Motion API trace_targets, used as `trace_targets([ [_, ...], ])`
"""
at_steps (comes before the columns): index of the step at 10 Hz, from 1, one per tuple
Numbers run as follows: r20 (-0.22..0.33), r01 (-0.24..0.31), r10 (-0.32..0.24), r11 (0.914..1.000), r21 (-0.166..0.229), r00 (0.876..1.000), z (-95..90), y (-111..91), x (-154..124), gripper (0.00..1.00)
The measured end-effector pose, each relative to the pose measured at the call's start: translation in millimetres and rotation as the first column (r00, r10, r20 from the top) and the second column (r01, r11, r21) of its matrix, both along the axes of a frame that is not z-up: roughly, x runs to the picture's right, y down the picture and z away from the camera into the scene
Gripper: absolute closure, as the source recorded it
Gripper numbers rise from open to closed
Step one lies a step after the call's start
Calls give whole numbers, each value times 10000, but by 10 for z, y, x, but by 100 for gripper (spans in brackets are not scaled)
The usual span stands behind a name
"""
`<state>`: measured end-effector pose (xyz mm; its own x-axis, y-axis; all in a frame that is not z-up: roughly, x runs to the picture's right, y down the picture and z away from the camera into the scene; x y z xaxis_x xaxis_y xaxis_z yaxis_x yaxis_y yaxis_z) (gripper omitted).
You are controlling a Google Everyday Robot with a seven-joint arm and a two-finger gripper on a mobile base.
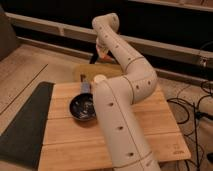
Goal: Place the pepper on the white sponge
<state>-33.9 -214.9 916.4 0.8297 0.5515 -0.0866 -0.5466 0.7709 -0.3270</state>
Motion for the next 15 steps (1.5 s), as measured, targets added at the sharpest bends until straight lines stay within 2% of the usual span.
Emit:
trace_targets([
  [2,1094,282,-226,9983,-503,9937,11,271,-496,100],
  [3,1465,345,-230,9965,-761,9889,10,405,-648,100],
  [5,2156,549,-242,9889,-1378,9762,-33,722,-910,100],
  [7,2533,563,-42,9784,-1989,9674,-77,1005,-1029,100],
  [12,2588,575,-20,9766,-2072,9659,-88,1035,-1048,100],
  [13,2696,799,-223,9756,-2046,9627,-94,1053,-1086,100],
  [15,3163,1498,-775,9659,-2112,9455,-111,1178,-1359,100],
])
